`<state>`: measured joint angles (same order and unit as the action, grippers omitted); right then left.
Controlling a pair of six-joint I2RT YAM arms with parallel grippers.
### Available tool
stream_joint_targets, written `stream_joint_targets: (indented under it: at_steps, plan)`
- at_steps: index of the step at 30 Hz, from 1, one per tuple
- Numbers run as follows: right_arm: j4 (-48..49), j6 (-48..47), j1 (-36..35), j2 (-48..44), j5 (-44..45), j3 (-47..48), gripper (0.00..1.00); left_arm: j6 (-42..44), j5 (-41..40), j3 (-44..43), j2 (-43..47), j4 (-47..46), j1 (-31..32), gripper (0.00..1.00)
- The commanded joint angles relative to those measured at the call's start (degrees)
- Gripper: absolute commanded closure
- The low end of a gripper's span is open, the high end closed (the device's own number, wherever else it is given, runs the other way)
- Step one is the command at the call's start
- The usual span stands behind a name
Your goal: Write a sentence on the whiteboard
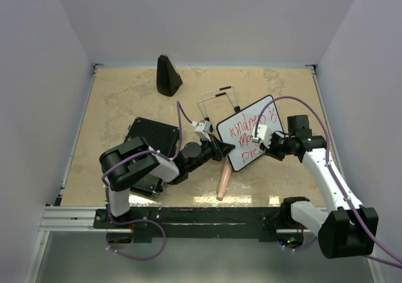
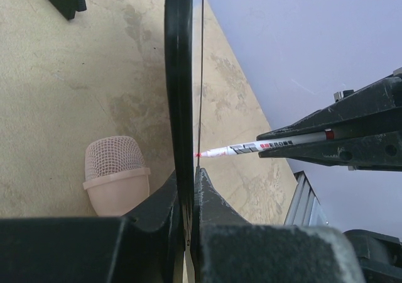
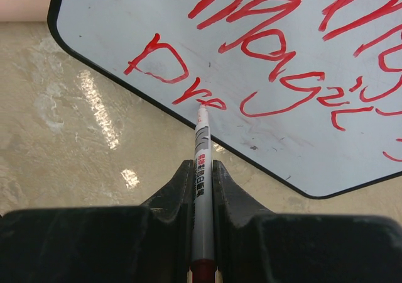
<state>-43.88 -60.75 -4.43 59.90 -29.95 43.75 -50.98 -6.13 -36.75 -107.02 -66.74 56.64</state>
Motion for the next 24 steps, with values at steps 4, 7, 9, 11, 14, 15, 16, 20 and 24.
stream_joint_targets:
  at_steps: [4,7,9,11,14,15,16,20,24]
  plan:
    - [-1.13,-1.48,-0.06,0.22,-0.11,0.46,1.00,0.09,1.38,-0.51,0.94,-6.65,0.22,1.00]
    - [1.60,1.07,-0.14,-0.13,2.26,-0.15,1.00,0.09,1.38,-0.51,0.85,-6.56,0.22,1.00]
    - [2.92,2.48,-0.06,0.39,3.85,-0.15,1.00,0.09,1.38,-0.51,1.02,-6.47,0.22,1.00]
    - [3.62,3.00,-0.06,0.66,4.20,-0.07,1.00,0.09,1.38,-0.51,0.94,-6.47,0.22,1.00]
    - [3.71,3.36,0.03,0.22,3.50,0.37,1.00,0.09,1.30,-0.51,0.85,-6.30,0.31,1.00]
    - [3.54,3.36,0.03,-0.13,3.15,0.64,1.00,0.09,1.30,-0.51,0.76,-6.30,0.31,1.00]
    - [3.45,3.27,0.03,-0.31,2.89,0.81,1.00,0.09,1.30,-0.51,0.76,-6.30,0.31,1.00]
    - [0.82,2.31,0.64,-1.71,1.57,2.21,1.00,0.09,1.30,-0.51,0.41,-6.30,0.31,1.00]
    - [0.20,2.04,1.17,-4.17,2.00,2.75,1.00,0.00,1.30,-0.69,-0.03,-6.38,0.40,1.00]
